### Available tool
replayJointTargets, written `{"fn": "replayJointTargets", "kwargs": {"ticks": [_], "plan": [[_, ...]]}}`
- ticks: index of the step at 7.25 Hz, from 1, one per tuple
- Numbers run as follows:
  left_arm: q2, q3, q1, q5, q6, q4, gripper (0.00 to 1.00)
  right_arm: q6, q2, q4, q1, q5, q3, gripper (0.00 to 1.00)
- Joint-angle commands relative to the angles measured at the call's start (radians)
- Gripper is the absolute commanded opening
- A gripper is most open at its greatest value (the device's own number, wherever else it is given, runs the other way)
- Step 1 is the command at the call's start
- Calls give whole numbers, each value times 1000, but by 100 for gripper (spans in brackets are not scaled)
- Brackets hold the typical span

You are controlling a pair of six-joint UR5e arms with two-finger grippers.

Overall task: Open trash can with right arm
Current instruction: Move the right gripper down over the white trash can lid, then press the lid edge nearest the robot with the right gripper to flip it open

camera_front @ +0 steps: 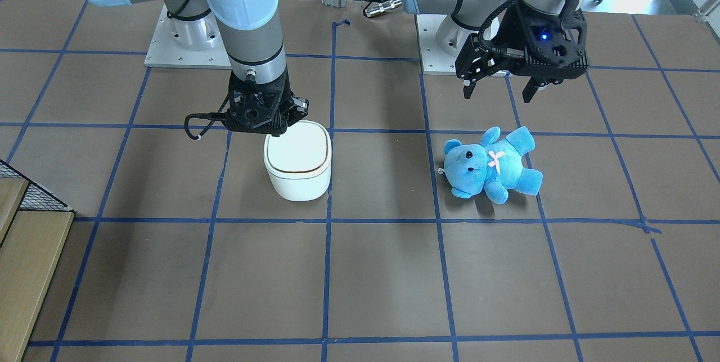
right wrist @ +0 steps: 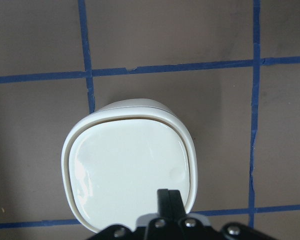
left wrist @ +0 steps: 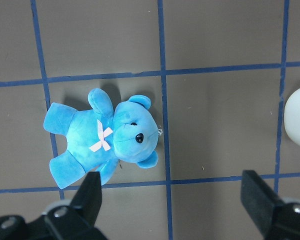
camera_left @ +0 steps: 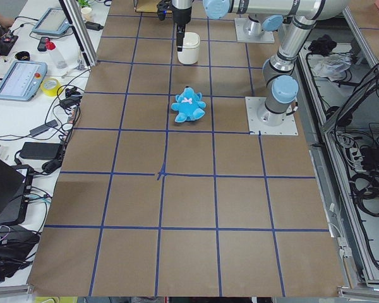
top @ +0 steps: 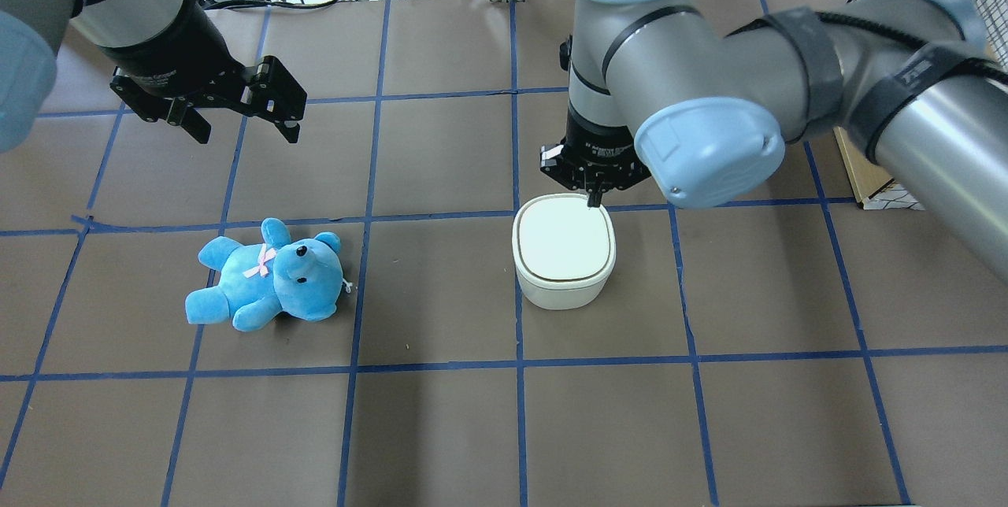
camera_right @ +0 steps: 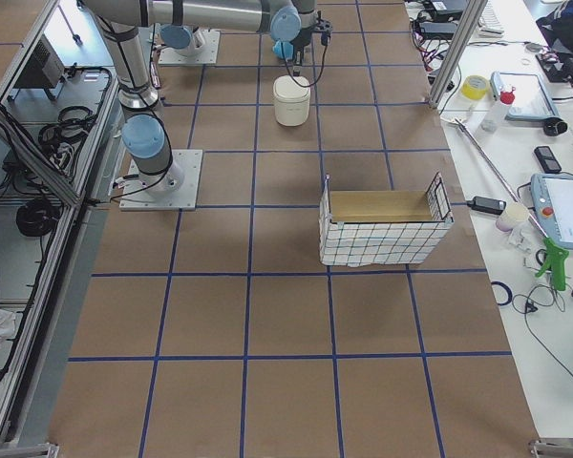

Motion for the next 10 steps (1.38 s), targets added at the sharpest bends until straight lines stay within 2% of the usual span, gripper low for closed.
{"fn": "replayJointTargets", "kwargs": {"ticks": [1,8,9,10], "plan": [[0,0,0,0,0,0,100,-5,22,-55,5,20,66,0],[0,0,0,0,0,0,100,-7,57,-56,9,28,66,0],[0,0,0,0,0,0,100,8,48,-55,7,28,55,11],[0,0,0,0,0,0,100,9,18,-55,9,31,36,99]]}}
